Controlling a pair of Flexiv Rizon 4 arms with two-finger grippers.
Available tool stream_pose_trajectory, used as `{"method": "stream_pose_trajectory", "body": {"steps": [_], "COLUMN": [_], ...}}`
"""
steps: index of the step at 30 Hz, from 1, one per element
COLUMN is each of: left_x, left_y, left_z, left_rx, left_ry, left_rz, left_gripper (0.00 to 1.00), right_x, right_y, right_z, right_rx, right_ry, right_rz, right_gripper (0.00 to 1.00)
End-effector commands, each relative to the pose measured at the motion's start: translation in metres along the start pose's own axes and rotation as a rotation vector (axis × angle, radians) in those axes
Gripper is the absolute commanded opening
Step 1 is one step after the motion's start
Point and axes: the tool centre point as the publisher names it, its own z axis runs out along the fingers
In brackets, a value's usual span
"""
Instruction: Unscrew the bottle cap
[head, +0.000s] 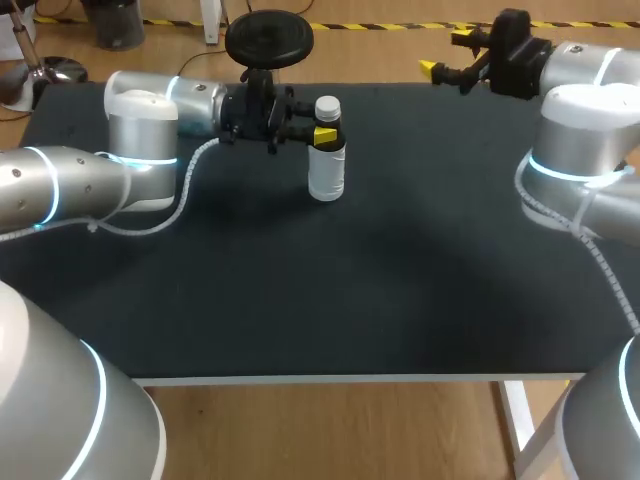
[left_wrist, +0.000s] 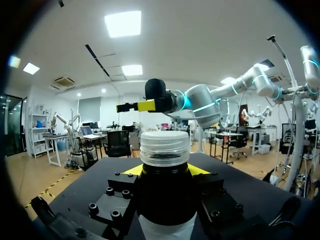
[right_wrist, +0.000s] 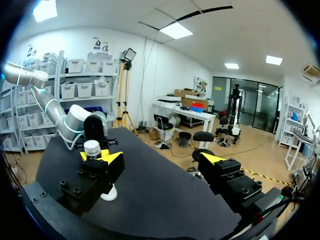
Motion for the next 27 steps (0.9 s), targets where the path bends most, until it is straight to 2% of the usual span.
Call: {"method": "stream_pose_trajectory", "body": {"steps": [1,13,20,27], "left_x": [0.0,0.0,0.0,0.0], "left_y": [0.0,0.0,0.0,0.0], "left_z": [0.001,0.001,0.001,0.001], "left_rx": [-0.001,-0.001,-0.001,-0.001], "left_ry": [-0.003,-0.003,-0.003,-0.003], "left_rz": [0.0,0.0,0.0,0.0], "left_gripper": [0.0,0.0,0.0,0.0], "right_x": [0.02,0.082,0.116,0.137], "right_y": [-0.001,0.01,0.008,0.006], "right_z": [0.006,0.005,0.016,0.03], "right_rx": [-0.077,-0.123,-0.099,-0.068], "right_ry": [-0.008,-0.05,-0.087,-0.15], "right_rz": [0.013,0.038,0.055,-0.015], "right_gripper": [1.0,1.0,1.0,1.0]}}
